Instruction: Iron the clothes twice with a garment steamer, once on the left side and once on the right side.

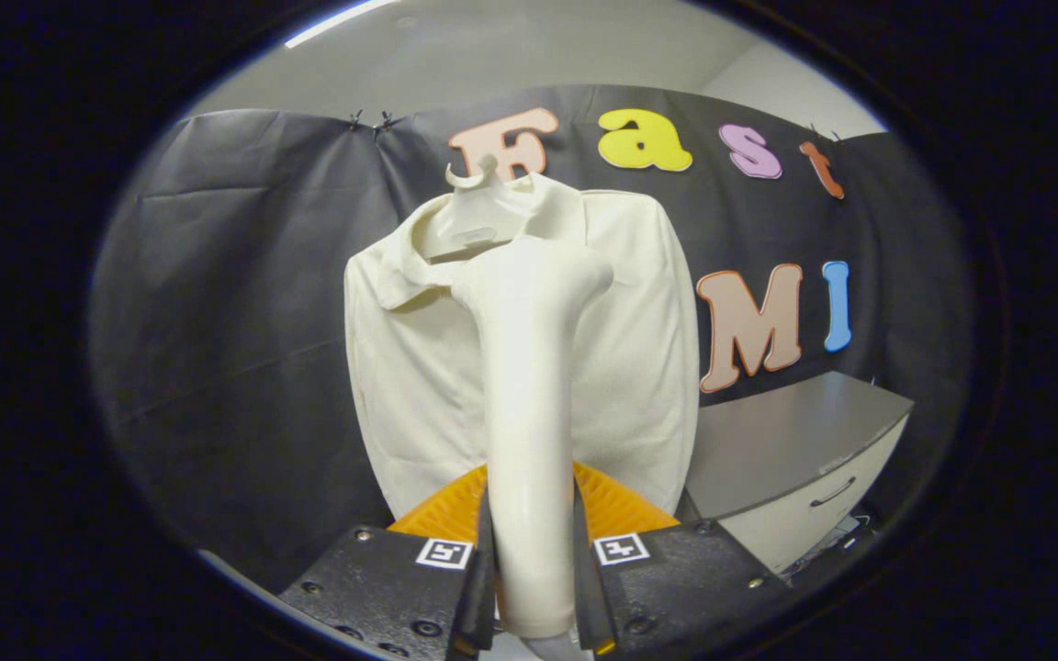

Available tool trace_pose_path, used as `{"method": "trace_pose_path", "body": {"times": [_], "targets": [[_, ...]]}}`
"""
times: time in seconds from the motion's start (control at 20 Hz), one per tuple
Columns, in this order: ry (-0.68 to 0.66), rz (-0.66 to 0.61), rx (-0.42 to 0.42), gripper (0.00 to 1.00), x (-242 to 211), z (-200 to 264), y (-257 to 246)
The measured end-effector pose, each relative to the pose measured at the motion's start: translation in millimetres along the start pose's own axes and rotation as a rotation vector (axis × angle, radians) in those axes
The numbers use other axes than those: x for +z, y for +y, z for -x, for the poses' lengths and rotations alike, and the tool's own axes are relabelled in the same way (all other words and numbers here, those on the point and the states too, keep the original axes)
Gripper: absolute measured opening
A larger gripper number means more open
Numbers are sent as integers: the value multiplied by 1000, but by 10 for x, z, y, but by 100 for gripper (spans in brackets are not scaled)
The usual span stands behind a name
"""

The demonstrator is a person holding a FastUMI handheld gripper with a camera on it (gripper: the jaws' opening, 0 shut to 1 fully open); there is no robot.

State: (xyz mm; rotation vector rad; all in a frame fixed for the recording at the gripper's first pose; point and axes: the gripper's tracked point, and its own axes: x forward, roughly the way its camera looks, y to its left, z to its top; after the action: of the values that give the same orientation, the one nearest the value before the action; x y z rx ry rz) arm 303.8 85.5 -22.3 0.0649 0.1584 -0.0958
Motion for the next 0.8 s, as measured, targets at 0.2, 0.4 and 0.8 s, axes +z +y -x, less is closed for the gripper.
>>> {"method": "trace_pose_path", "body": {"times": [0.2, 0.4, 0.8], "targets": [[11, 1, 2, 34, -80, -259, -1], [35, 5, -8, 34, -235, -437, -71], [190, -64, -62, 34, -983, -597, -480]]}}
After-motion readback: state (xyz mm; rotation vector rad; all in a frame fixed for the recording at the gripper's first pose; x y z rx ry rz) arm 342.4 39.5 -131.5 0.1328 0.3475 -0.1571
